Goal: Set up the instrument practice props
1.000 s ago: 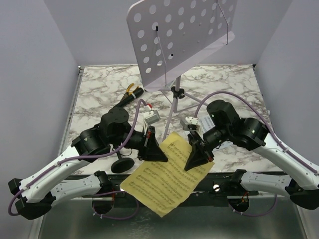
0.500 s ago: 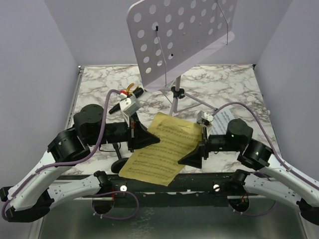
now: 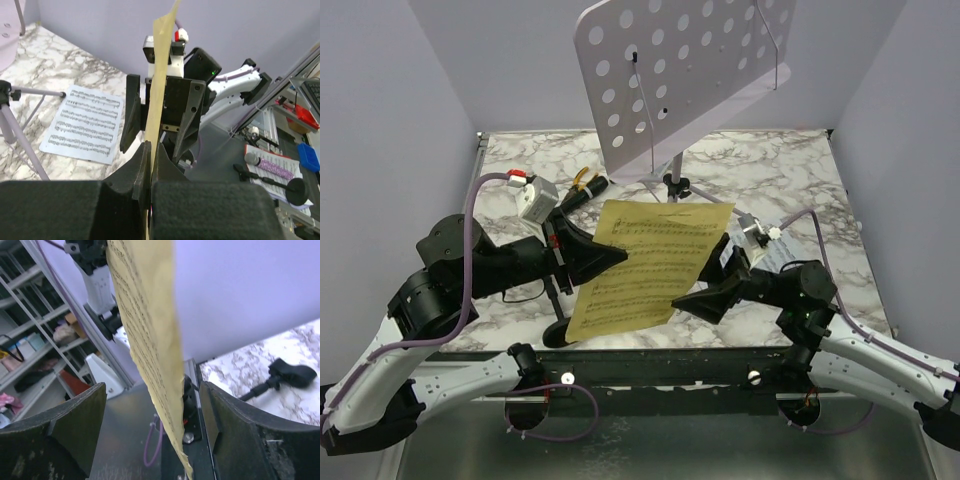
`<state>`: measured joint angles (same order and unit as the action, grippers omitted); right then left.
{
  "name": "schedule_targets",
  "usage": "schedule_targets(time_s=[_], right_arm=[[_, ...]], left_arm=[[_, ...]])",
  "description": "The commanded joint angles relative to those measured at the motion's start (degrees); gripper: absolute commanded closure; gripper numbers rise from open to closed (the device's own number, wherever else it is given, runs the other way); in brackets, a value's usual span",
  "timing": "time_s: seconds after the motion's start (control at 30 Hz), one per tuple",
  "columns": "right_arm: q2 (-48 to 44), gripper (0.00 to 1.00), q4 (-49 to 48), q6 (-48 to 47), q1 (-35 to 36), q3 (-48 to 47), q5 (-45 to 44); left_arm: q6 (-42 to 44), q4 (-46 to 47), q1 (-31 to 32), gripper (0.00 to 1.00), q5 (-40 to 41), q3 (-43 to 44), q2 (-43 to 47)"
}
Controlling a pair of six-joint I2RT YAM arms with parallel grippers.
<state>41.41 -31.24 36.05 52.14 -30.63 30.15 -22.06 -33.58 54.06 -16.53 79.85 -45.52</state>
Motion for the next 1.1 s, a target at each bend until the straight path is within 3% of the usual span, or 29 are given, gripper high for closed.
schedule_targets(time_s=[0.0, 0.17, 0.27, 0.4, 0.53, 0.73, 0.93, 1.07], right_arm=[[1.2, 0.22, -21.1, 4.3, 0.2, 2.3, -5.3], [1.8, 0.35, -25.8, 5.1, 0.2, 3.8, -11.0], [1.6, 0.36, -25.4, 4.5, 0.3, 3.1, -13.0], [2.0, 0.37, -18.3, 0.3, 0.2, -2.3, -10.9], [3.3, 0.46, -13.1, -2.9, 0.2, -7.0, -8.9], [6.1, 0.59, -11.8, -4.4, 0.2, -10.9, -4.9], [5.5, 0.6, -12.2, -5.1, 0.1, -10.9, -4.5], [5.9, 0.68, -13.7, -4.0, -0.1, -10.8, -3.5]], left_arm=[[-1.4, 4.8, -0.2, 1.0, 2.6, -1.0, 0.3], [-1.5, 5.4, -0.2, 1.0, 2.7, -0.2, -0.3], [-1.4, 5.8, -0.2, 1.0, 2.6, -0.2, -0.5], [-1.6, 6.0, -0.2, 1.0, 3.0, -0.1, -0.7], [-2.0, 6.6, -0.2, 1.0, 4.1, 0.1, -0.4], [-3.1, 6.6, -0.1, 1.0, 4.3, 0.5, -0.2], [-3.8, 6.8, -0.2, 1.0, 6.7, 0.2, 1.2], [-4.3, 7.4, -0.1, 1.0, 7.2, -0.2, 2.0]])
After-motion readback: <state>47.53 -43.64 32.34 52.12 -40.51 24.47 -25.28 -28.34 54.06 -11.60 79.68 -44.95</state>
